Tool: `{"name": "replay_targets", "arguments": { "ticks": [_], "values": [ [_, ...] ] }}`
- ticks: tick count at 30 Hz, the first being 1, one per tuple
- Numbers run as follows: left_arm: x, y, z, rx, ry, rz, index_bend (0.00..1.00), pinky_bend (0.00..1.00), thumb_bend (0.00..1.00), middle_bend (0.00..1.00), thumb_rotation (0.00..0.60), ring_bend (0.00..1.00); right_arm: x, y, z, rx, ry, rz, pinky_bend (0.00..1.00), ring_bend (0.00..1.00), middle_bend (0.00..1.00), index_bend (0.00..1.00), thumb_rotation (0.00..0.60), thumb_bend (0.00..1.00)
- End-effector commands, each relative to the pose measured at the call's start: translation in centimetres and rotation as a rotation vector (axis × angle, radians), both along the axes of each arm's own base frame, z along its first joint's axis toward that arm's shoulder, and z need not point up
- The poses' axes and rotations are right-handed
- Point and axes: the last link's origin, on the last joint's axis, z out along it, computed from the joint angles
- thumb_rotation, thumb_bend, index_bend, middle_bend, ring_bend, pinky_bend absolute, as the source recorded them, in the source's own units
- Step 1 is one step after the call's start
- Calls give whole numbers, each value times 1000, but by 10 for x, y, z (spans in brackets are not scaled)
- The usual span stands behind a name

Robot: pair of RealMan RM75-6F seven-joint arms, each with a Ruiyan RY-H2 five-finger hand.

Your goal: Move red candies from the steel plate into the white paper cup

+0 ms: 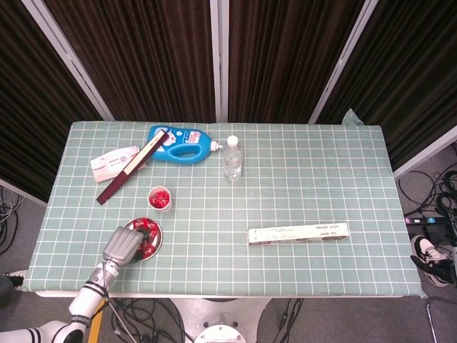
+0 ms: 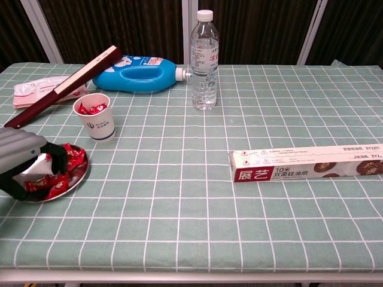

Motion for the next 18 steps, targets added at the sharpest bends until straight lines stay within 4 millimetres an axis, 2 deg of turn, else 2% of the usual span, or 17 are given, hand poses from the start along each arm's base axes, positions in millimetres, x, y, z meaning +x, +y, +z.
{"name": "replay_targets", "arguments": {
  "ticks": [1, 18],
  "values": [
    [0, 0, -3, -10, 0, -10, 498, 1000, 291, 543, 600, 842, 0, 0, 0, 0, 0, 0, 368, 0, 138, 0, 600, 28],
    [-1, 10, -9, -27, -87, 7, 621, 1000, 466, 680, 600, 893, 1, -1, 0, -1, 0, -2, 368, 0, 138, 0, 600, 27]
  ]
}}
